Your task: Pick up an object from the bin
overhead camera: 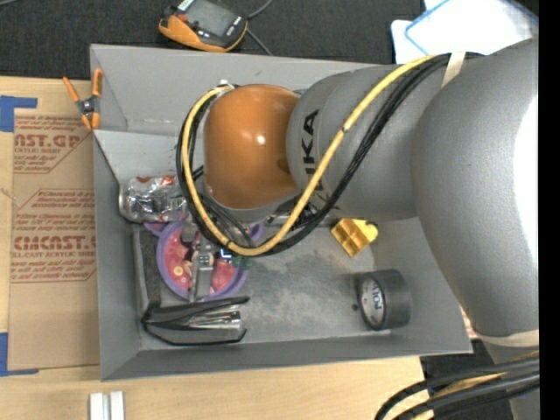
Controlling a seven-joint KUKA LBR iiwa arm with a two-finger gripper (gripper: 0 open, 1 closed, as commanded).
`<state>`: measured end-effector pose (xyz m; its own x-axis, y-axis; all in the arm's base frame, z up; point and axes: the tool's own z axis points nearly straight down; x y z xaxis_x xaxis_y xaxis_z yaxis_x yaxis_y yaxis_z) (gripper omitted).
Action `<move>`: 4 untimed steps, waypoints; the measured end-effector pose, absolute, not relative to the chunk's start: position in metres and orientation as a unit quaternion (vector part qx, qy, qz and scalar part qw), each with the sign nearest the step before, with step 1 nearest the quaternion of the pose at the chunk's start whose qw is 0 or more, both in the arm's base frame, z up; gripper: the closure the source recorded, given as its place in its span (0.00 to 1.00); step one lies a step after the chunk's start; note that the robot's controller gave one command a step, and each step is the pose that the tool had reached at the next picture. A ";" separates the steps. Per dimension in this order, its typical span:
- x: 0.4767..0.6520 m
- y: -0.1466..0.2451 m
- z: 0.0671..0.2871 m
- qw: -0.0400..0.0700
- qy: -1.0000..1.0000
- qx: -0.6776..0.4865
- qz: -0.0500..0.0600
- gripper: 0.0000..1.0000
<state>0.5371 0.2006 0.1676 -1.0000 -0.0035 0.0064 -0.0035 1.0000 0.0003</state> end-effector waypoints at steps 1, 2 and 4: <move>0.539 0.199 0.172 0.000 -1.000 0.000 -0.001 0.00; 0.506 0.210 0.076 0.005 -0.986 -0.166 0.000 0.00; 0.546 0.237 0.098 0.005 -0.956 -0.294 0.002 0.00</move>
Offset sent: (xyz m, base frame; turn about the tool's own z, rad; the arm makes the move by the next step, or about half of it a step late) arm -0.0319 0.0086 -0.0976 0.3591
